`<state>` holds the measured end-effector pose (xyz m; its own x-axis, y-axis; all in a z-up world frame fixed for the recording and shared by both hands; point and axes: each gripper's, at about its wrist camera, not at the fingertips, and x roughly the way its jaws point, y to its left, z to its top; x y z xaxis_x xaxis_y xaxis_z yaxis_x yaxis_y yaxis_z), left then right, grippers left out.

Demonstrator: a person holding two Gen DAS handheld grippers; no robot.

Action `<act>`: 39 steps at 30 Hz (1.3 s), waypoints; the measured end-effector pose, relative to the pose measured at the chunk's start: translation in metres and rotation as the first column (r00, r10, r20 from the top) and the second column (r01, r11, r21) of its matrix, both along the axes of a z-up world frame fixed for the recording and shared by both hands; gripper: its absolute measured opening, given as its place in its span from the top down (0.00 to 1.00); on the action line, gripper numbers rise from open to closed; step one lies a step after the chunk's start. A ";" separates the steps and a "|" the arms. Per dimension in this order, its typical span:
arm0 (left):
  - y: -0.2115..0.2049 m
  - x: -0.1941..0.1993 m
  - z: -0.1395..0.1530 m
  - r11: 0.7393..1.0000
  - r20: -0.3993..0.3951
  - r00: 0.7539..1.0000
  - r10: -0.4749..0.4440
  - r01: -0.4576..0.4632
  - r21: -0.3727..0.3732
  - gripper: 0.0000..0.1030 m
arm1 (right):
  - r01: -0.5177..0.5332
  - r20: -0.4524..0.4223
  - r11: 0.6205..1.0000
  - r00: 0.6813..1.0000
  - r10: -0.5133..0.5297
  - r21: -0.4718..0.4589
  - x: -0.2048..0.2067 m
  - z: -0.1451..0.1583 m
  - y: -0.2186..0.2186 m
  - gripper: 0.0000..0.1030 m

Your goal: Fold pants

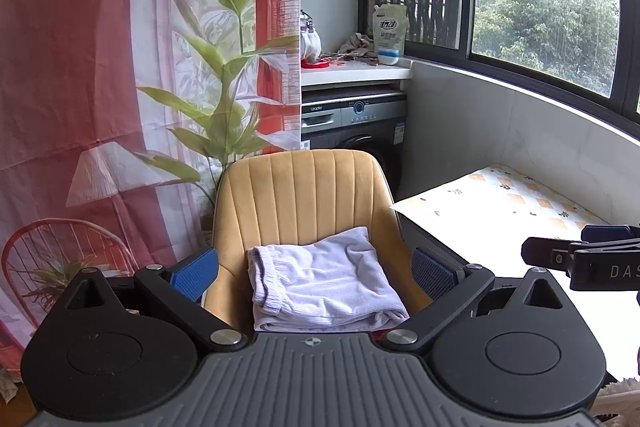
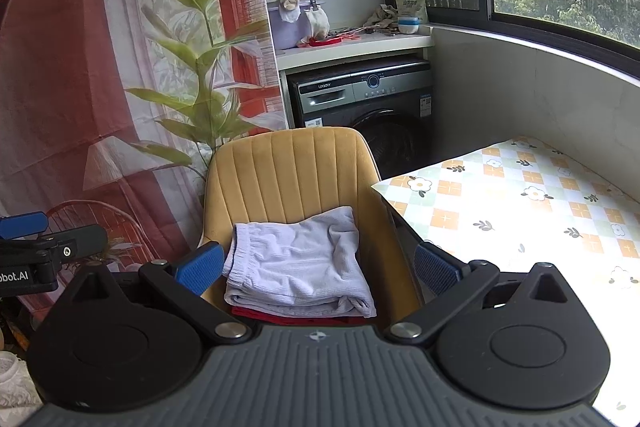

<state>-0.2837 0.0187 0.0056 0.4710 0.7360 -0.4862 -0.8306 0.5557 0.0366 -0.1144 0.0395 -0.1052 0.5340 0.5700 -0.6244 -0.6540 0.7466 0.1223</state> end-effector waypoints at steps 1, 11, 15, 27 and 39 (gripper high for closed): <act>0.001 0.000 -0.001 1.000 0.001 1.000 0.000 0.000 0.000 0.00 | 0.002 0.000 1.000 1.000 -0.002 -0.001 0.000 0.000 0.001 0.00; 0.009 0.007 -0.002 1.000 -0.004 1.000 -0.014 0.014 -0.003 0.00 | 0.022 -0.013 1.000 1.000 -0.022 -0.009 0.009 -0.002 0.006 0.00; 0.012 0.008 -0.001 1.000 -0.003 1.000 -0.015 0.015 0.001 0.00 | 0.024 -0.012 1.000 1.000 -0.024 -0.009 0.010 -0.002 0.008 0.00; 0.021 0.012 -0.003 1.000 -0.004 1.000 -0.026 0.026 -0.007 0.00 | 0.025 -0.012 1.000 1.000 -0.026 -0.010 0.013 -0.002 0.010 0.00; 0.025 0.012 -0.004 0.999 0.008 1.000 -0.025 0.025 -0.023 0.00 | 0.025 -0.011 1.000 1.000 -0.025 -0.011 0.013 -0.001 0.011 0.00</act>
